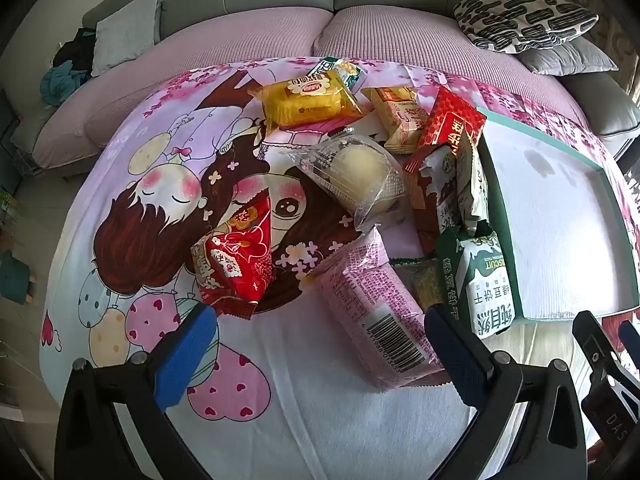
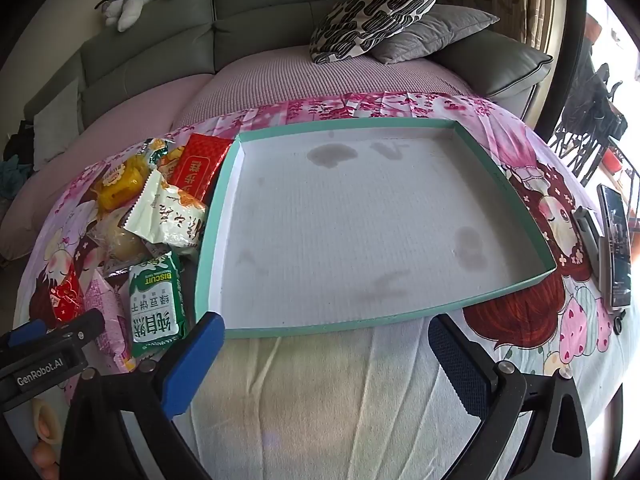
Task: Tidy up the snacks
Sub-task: 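Move both grippers toward the snack pile beside the teal-rimmed tray, then grasp the pink pastry bag with the left gripper while the right grasps the green-white biscuit pack, then carry the pink bag and biscuit pack over the teal-rimmed tray with both grippers, then open both grippers to drop the pink bag and biscuit pack in the tray, then move both grippers back to the snack pile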
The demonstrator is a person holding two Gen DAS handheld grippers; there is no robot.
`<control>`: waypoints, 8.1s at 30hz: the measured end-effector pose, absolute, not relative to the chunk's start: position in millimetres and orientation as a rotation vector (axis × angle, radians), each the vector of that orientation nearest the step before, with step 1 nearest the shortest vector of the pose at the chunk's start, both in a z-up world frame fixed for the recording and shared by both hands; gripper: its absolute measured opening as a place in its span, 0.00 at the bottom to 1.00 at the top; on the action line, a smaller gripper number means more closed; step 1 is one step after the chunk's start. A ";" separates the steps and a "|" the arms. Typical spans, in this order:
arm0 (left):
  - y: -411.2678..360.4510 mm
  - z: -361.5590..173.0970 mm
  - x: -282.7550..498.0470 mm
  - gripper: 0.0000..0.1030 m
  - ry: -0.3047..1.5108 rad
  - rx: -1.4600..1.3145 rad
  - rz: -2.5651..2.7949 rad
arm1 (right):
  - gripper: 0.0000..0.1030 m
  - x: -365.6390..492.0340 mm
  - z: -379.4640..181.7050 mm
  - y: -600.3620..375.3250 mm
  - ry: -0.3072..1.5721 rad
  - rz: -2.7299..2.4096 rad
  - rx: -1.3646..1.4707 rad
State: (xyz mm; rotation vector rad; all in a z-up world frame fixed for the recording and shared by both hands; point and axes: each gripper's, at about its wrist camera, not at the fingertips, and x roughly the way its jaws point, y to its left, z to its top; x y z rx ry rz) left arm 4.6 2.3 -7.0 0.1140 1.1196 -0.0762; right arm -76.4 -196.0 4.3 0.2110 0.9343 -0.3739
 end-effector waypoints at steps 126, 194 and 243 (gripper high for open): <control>-134.3 52.9 68.1 0.38 1.106 0.001 -0.490 | 0.41 -21.6 40.8 -277.4 0.845 -0.435 0.388; -191.8 14.7 109.8 0.94 1.099 0.166 -0.324 | 1.00 -12.7 8.5 -339.9 0.912 -0.576 0.344; 61.8 36.5 48.1 0.94 1.046 -0.086 -0.002 | 1.00 -43.7 9.1 -187.0 0.928 -0.305 0.213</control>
